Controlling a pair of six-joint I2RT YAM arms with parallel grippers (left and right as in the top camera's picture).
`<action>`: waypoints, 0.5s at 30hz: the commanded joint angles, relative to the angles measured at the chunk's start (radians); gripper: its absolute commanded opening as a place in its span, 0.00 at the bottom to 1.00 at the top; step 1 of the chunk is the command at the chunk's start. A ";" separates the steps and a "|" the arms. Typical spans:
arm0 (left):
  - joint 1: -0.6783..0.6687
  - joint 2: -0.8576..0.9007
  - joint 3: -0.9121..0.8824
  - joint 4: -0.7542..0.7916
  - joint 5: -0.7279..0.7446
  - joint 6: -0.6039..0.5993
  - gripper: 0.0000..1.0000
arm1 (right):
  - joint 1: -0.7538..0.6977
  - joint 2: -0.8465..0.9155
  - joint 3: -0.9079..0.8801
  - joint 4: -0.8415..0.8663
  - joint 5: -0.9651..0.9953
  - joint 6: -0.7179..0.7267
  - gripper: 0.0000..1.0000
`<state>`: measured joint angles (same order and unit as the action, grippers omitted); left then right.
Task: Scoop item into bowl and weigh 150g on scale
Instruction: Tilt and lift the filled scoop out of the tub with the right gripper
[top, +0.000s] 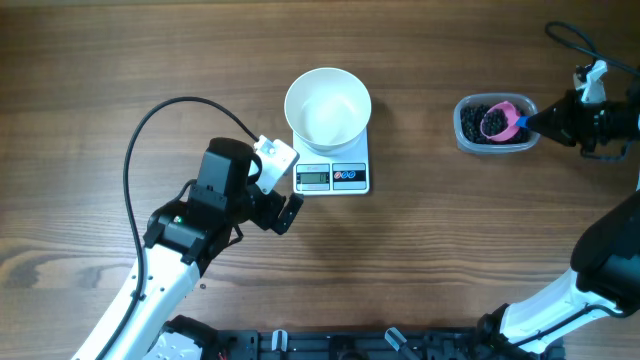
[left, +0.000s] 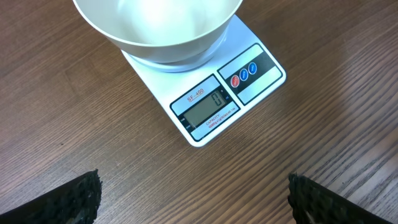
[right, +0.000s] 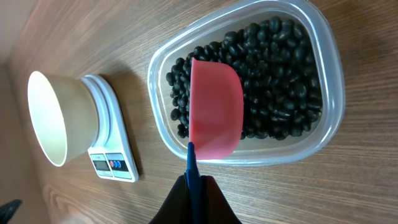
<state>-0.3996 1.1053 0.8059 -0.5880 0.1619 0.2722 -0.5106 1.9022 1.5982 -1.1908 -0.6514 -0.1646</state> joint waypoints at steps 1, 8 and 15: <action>0.005 0.004 -0.004 0.000 0.005 0.009 1.00 | -0.021 0.018 -0.002 -0.018 -0.068 -0.089 0.05; 0.004 0.004 -0.004 0.000 0.005 0.009 1.00 | -0.060 0.018 -0.002 -0.051 -0.145 -0.175 0.04; 0.004 0.004 -0.004 0.000 0.005 0.009 1.00 | -0.061 0.018 -0.002 -0.095 -0.180 -0.225 0.04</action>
<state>-0.3996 1.1053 0.8059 -0.5877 0.1619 0.2722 -0.5724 1.9022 1.5982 -1.2747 -0.7593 -0.3267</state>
